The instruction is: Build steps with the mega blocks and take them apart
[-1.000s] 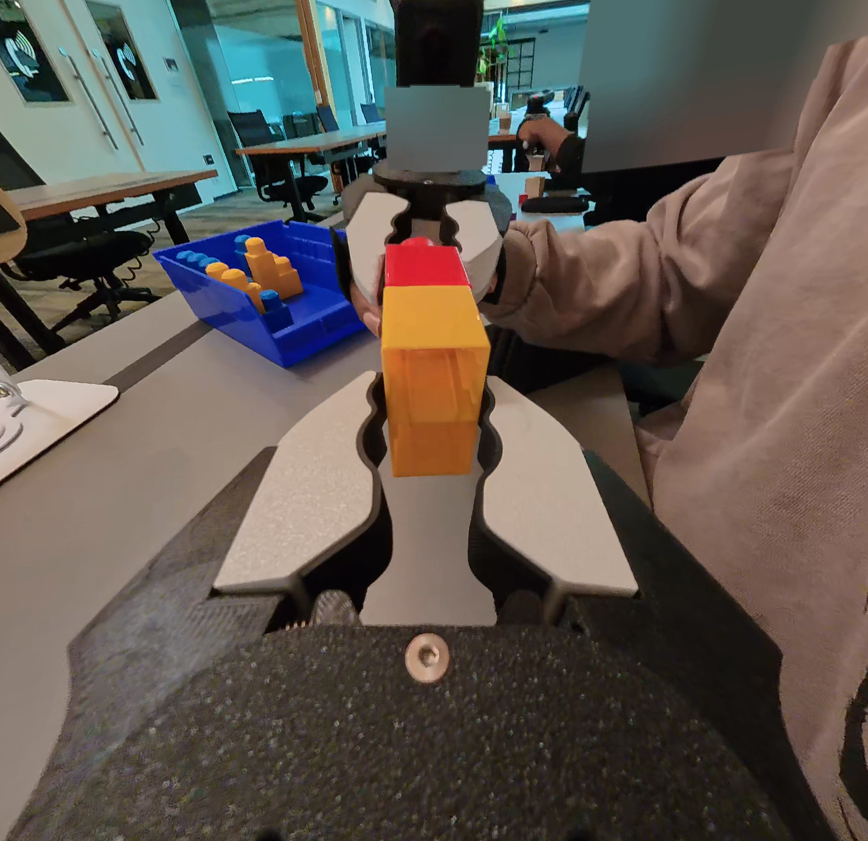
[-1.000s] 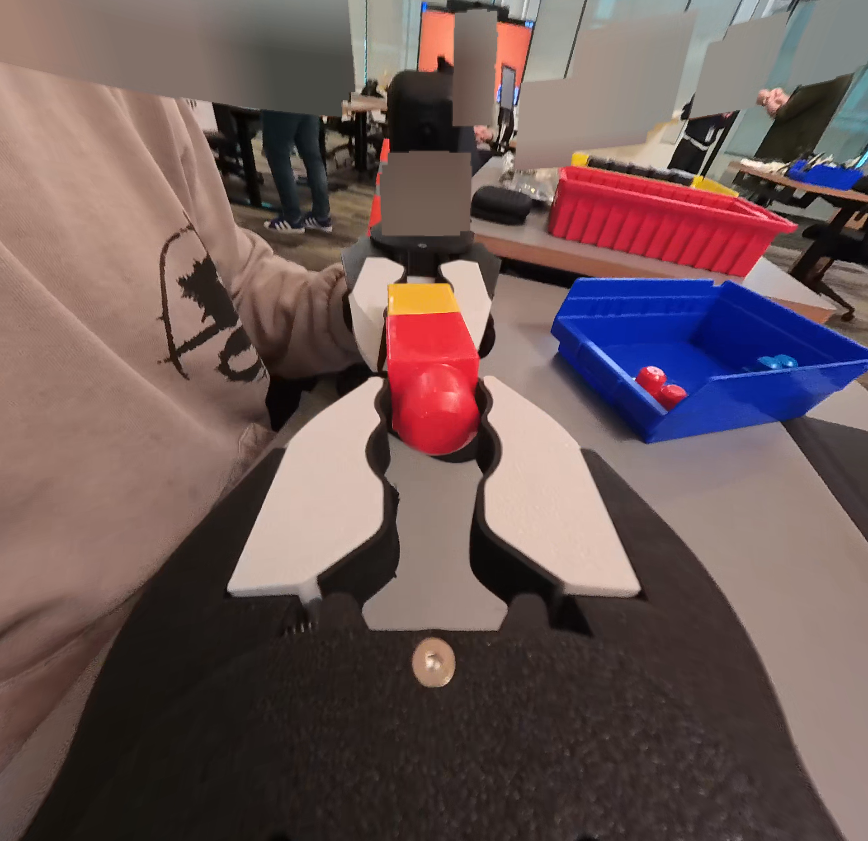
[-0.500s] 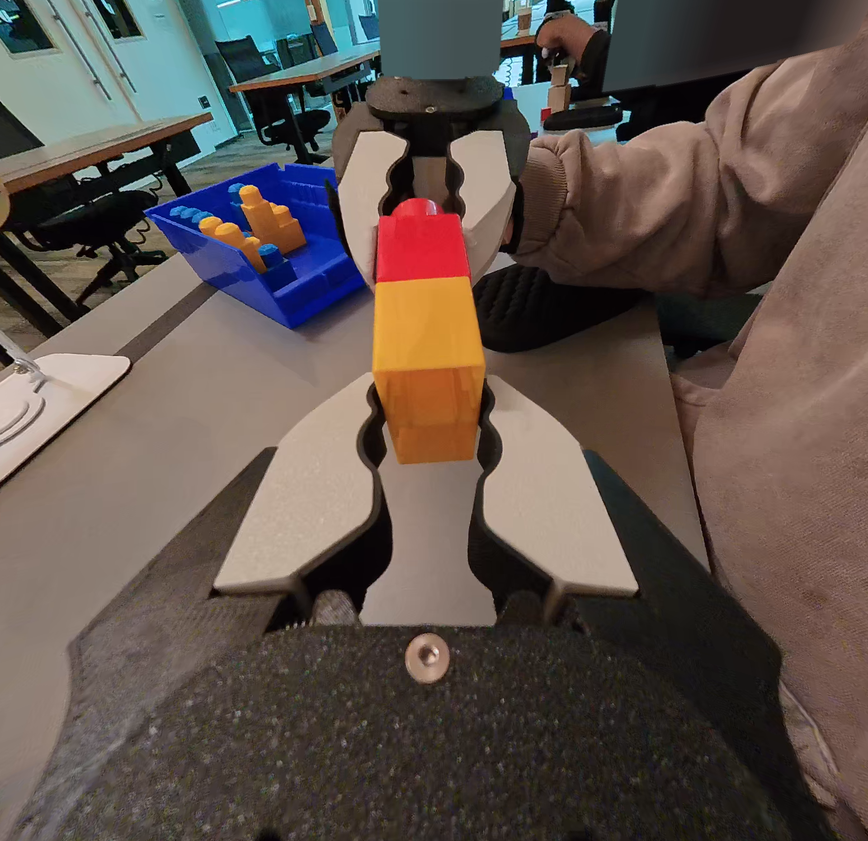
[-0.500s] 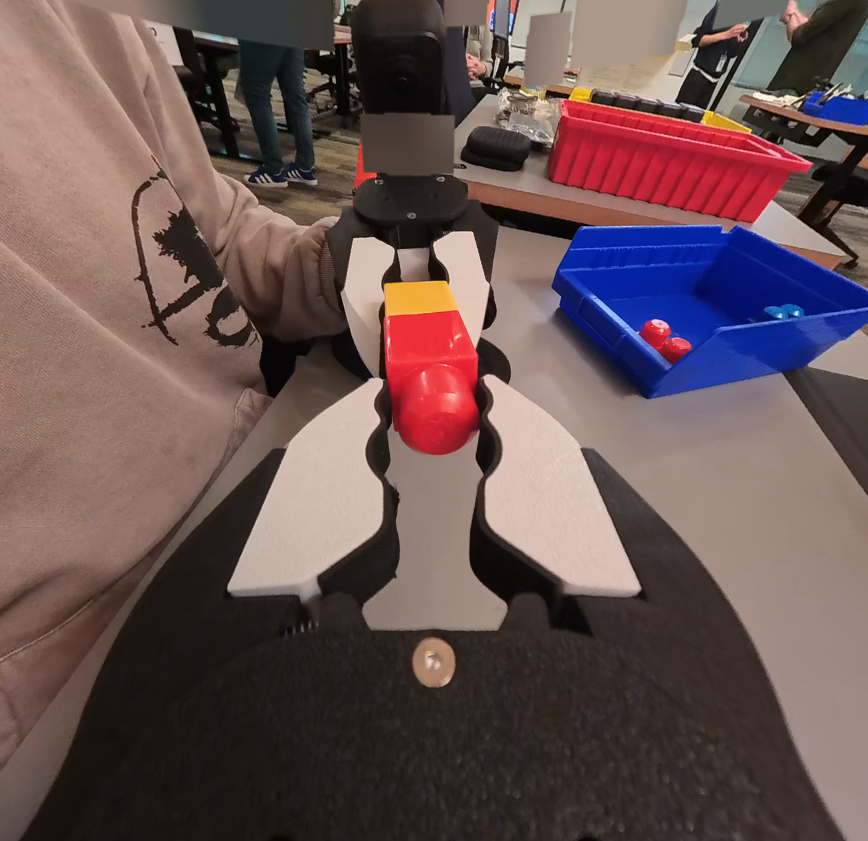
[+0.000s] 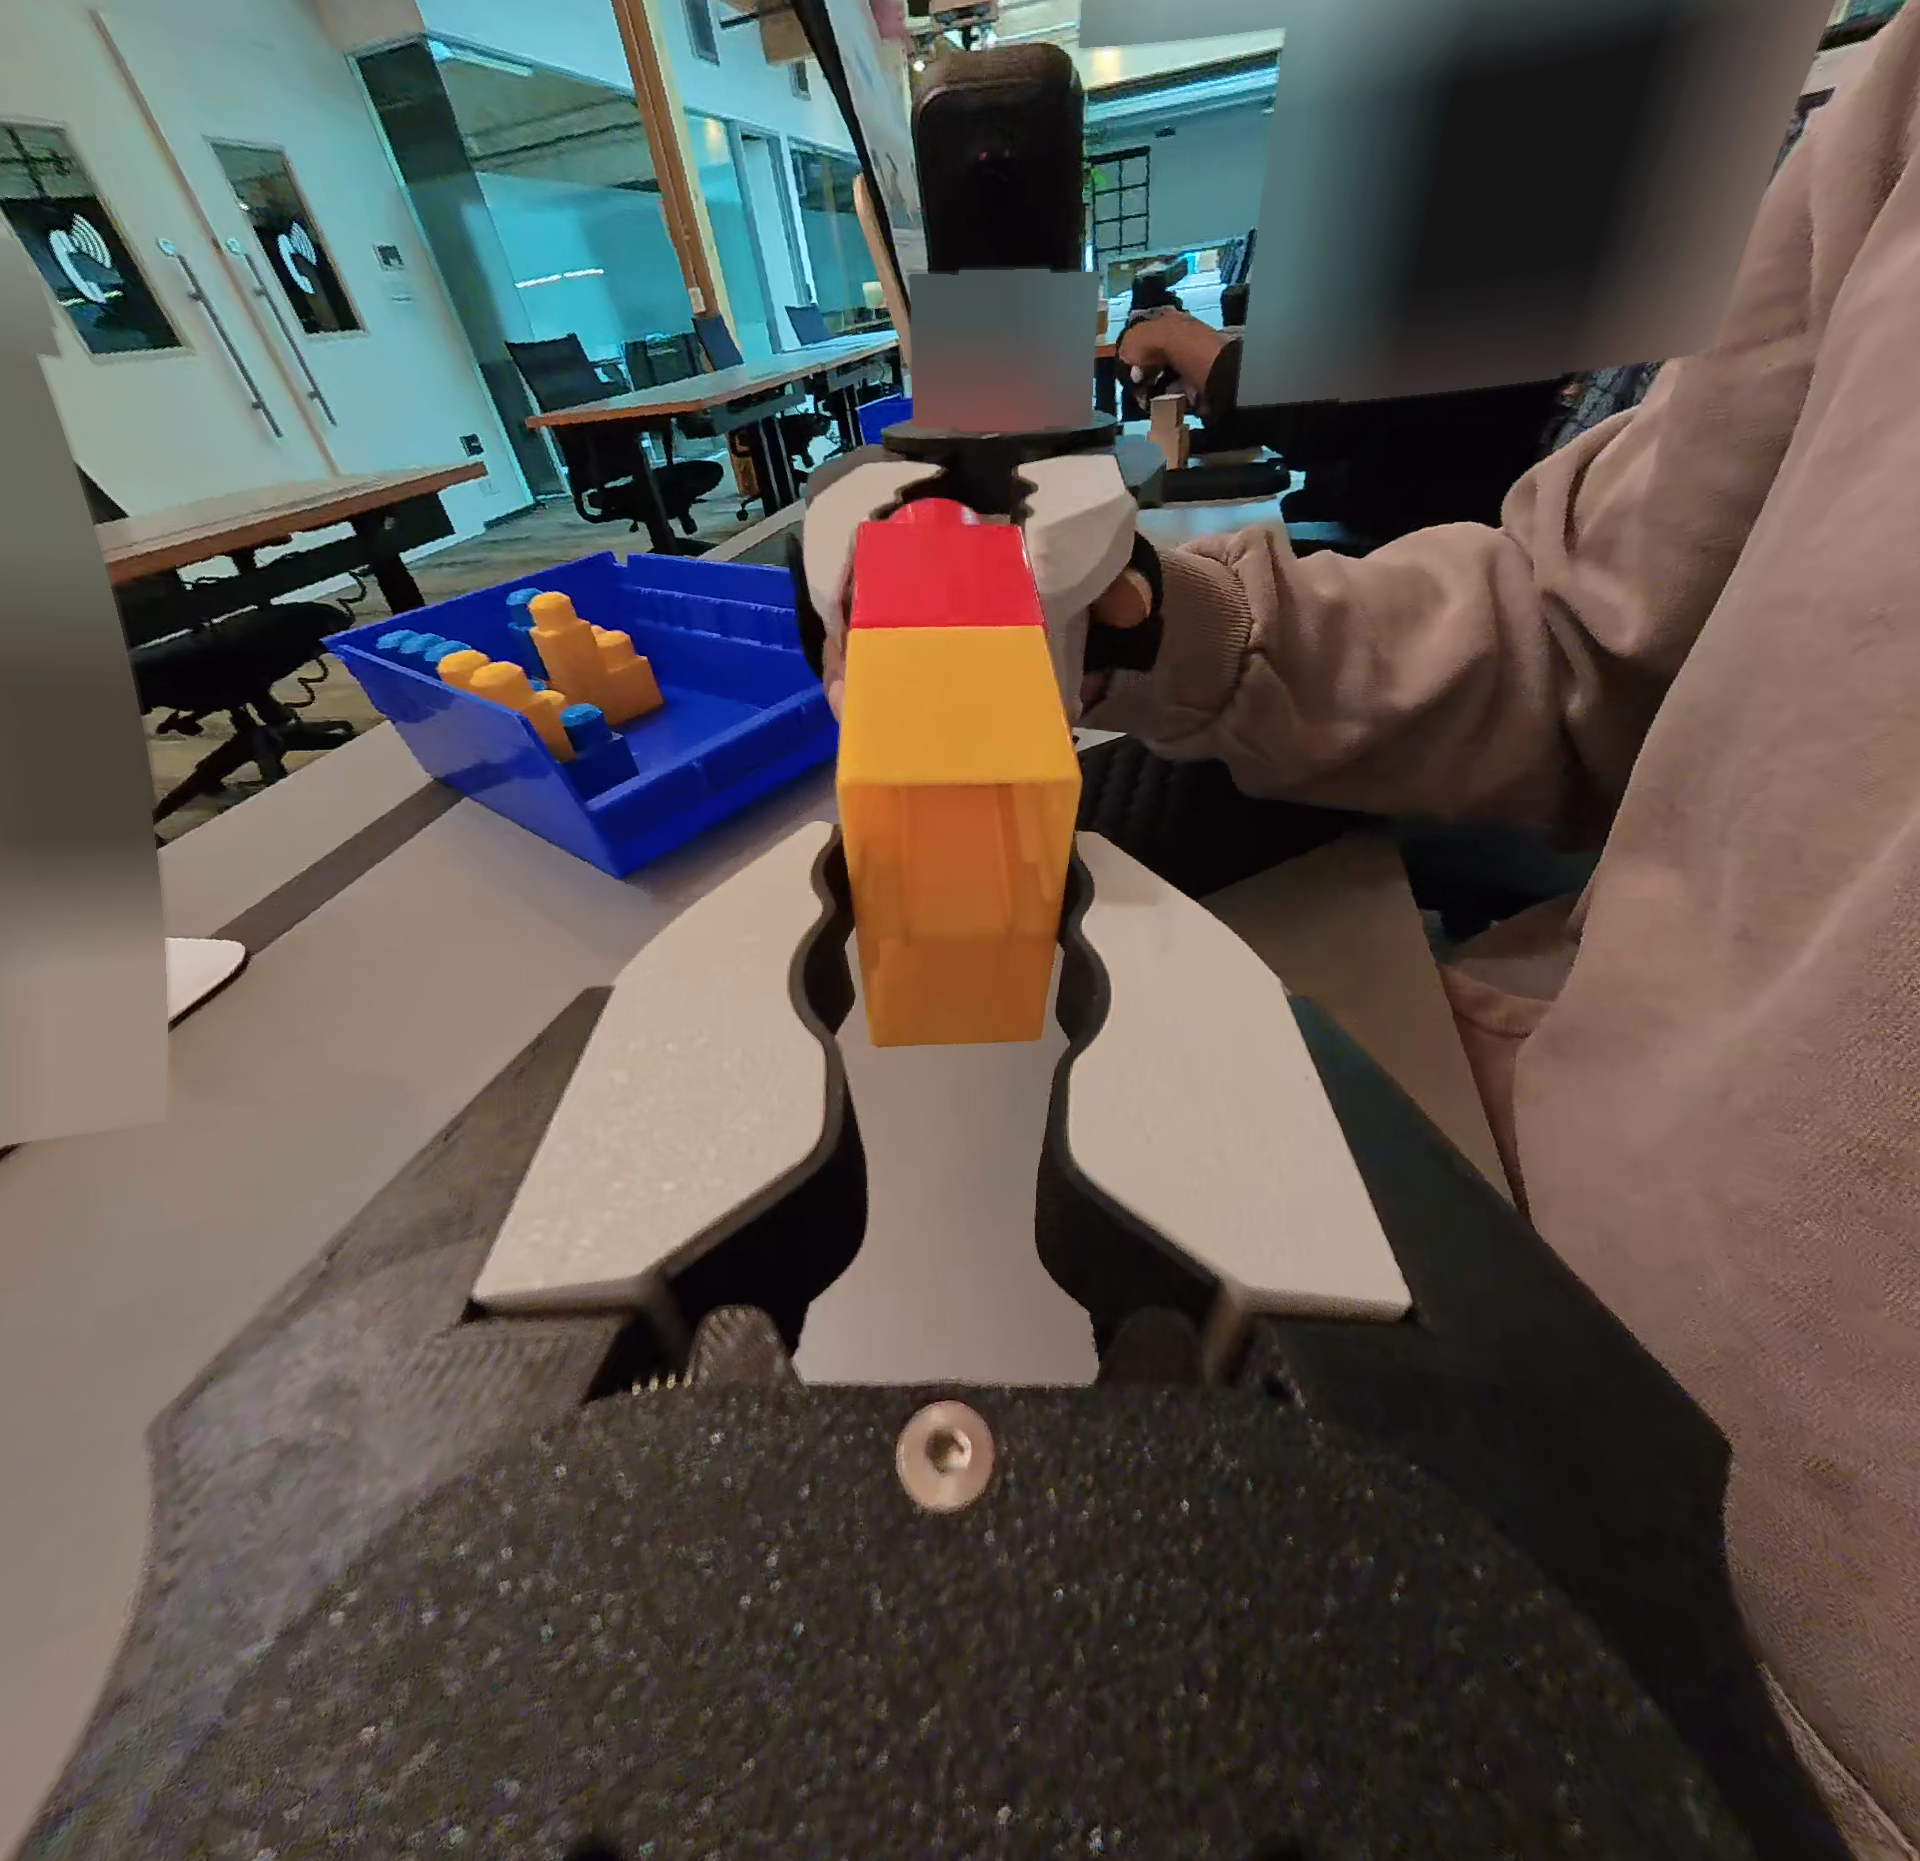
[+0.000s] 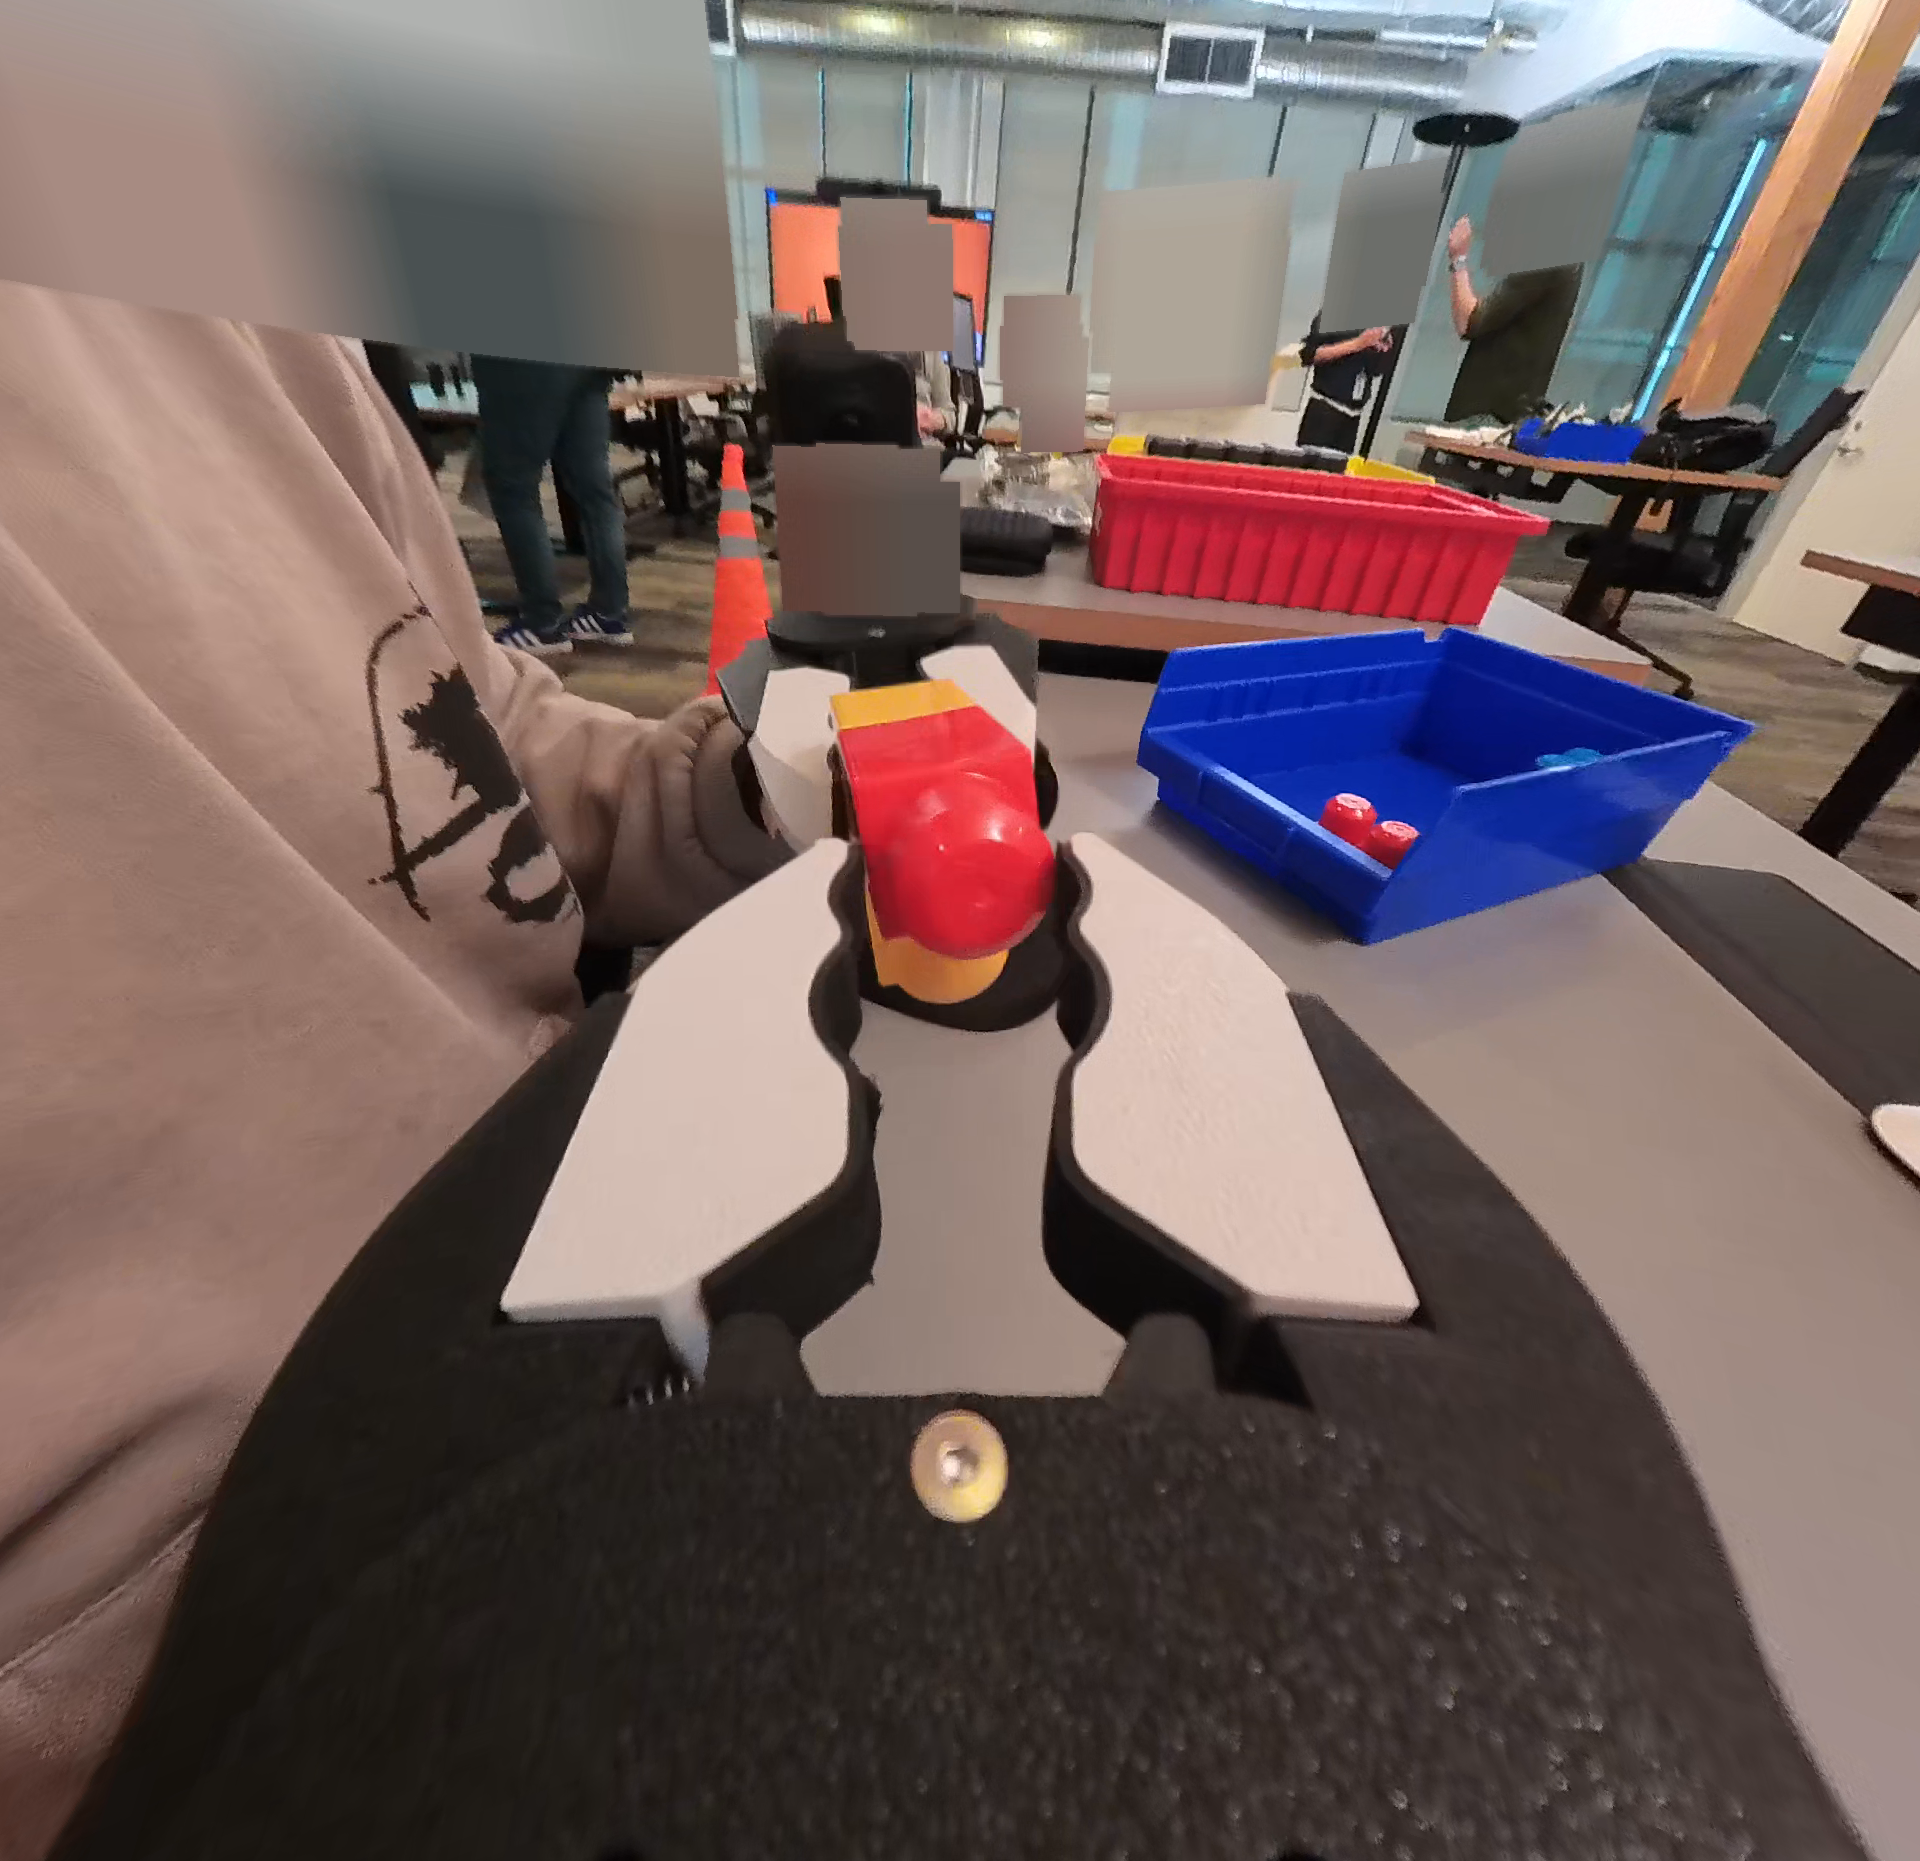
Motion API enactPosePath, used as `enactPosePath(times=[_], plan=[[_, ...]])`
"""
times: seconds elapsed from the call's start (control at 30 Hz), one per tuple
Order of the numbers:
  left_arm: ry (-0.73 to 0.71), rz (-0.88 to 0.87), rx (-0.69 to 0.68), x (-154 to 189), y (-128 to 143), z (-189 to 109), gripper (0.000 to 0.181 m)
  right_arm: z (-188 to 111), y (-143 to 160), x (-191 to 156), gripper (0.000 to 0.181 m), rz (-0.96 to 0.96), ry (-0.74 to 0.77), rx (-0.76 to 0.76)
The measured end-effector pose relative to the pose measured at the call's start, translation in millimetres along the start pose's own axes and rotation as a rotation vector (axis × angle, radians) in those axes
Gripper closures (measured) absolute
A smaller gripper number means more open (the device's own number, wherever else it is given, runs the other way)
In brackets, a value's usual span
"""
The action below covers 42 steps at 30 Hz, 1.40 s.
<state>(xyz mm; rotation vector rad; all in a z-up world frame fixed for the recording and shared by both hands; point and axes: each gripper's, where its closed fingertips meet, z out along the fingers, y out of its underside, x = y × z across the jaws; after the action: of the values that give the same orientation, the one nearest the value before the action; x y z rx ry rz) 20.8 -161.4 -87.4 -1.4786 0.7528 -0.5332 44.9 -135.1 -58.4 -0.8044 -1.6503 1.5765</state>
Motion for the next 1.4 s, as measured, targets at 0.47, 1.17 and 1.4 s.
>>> enactPosePath(times=[0.47,1.17,1.4], plan=[[-0.107,-0.083,-0.017,-22.0,22.6,7.7,0.152,-60.3,-11.5,46.1,0.150,-0.060,0.138,-0.443],[-0.499,-0.115,0.102,-85.5,23.3,-38.6,0.181,-327.7,127.6,301.9,0.150,0.281,0.618,-1.173],[-0.482,-0.141,0.083,-87.4,29.1,-34.6,0.181,-328.6,129.6,307.6,0.149,0.272,0.613,-1.188]])
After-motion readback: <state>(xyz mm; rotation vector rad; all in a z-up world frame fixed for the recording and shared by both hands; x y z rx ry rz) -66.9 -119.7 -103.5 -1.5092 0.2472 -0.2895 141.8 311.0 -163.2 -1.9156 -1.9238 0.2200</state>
